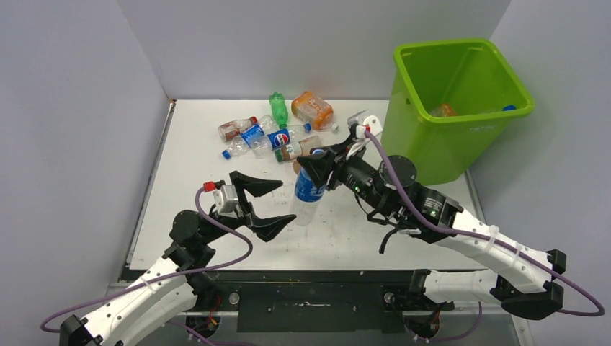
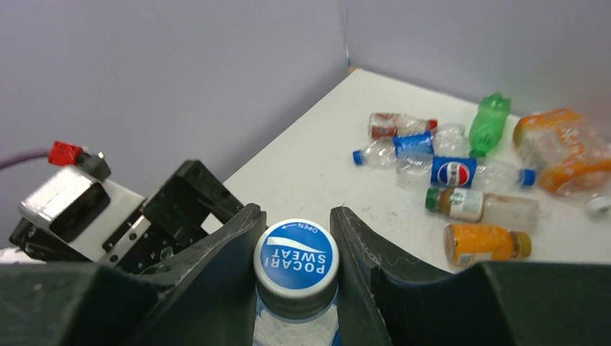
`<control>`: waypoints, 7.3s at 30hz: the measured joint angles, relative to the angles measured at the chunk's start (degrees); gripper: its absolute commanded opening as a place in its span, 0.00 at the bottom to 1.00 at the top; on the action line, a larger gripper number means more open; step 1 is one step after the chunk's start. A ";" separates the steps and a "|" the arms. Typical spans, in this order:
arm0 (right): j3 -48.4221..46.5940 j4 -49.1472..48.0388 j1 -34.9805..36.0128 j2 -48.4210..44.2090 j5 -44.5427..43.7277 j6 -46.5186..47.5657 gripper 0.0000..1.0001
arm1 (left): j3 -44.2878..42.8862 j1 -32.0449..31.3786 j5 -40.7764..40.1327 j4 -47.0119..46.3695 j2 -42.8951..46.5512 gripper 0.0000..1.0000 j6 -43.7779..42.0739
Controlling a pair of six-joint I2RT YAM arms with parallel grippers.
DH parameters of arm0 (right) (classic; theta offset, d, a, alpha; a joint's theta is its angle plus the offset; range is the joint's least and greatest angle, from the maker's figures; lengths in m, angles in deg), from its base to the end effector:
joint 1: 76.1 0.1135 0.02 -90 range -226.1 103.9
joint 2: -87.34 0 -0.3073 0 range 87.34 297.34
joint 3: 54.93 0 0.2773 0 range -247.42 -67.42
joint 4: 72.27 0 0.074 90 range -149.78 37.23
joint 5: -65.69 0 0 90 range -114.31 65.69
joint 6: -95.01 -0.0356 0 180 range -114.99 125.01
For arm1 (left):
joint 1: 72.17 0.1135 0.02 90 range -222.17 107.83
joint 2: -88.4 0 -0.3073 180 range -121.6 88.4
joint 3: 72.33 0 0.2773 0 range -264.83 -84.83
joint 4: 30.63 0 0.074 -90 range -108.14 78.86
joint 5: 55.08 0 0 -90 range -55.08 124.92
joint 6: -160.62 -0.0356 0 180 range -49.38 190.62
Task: Put the plastic bottles in the bin
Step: Pick up the plastic bottle at the center of the board, then place the plastic bottle in the trash bin, then pick up the plastic bottle at the center of the board.
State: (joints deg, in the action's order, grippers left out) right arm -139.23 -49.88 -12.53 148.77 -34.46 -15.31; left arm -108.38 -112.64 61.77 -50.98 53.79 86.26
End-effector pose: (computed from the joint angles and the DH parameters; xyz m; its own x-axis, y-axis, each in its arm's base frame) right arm 0.1114 0.2100 0.4921 -0.2754 0.2140 -0.9372 -0.7543 0.5562 0.3486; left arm 0.0980 -0.1047 0.3343 0.0298 -0.3416 -0.9394 0.9410 0.3265 -0.0889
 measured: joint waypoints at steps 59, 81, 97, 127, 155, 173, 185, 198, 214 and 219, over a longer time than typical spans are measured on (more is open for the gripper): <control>-13.94 -15.74 -41.48 3.87 7.04 -5.03 0.90 | -1.22 -6.01 -21.35 12.20 -2.99 0.96 -6.54; 44.76 -12.87 -33.11 -20.02 18.95 -9.25 0.90 | -19.63 -0.17 -43.21 36.37 -30.29 0.96 -1.40; 62.42 -4.66 -31.21 -46.45 14.82 -16.13 0.90 | -70.34 -3.85 -43.85 62.69 -77.11 0.96 -14.36; 64.32 -2.27 -30.84 -45.64 15.98 -18.58 0.90 | -83.97 0.44 -39.82 71.80 -96.02 0.78 -20.61; 46.97 -6.40 -30.45 -31.71 20.65 -18.01 0.90 | -34.77 5.70 -24.22 37.48 -36.52 0.29 -9.94; 14.93 -8.85 -3.89 -8.87 10.91 -6.97 0.90 | -1.79 3.39 -2.12 -2.64 -9.51 0.27 -3.93; 14.23 -17.57 2.58 0.09 -1.07 -3.63 0.95 | -1.77 2.12 -2.12 -5.38 -7.91 0.27 -4.44; 11.89 -20.76 4.42 3.32 -4.92 -1.51 0.57 | -1.77 1.03 -2.38 -4.61 -6.19 0.27 -6.99; 7.82 -14.78 4.57 4.07 -4.46 2.19 0.05 | -1.77 0.61 -4.00 -3.76 -5.79 0.97 -7.19; -1.22 -4.63 4.52 4.76 -8.20 7.50 0.05 | -1.77 -0.31 -6.99 -3.15 -4.46 0.96 -7.56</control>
State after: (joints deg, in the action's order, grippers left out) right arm -140.46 -54.52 -8.00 153.53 -42.65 -7.81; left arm -110.15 -112.95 54.78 -54.12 49.33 78.69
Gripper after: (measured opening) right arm 0.523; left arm 0.962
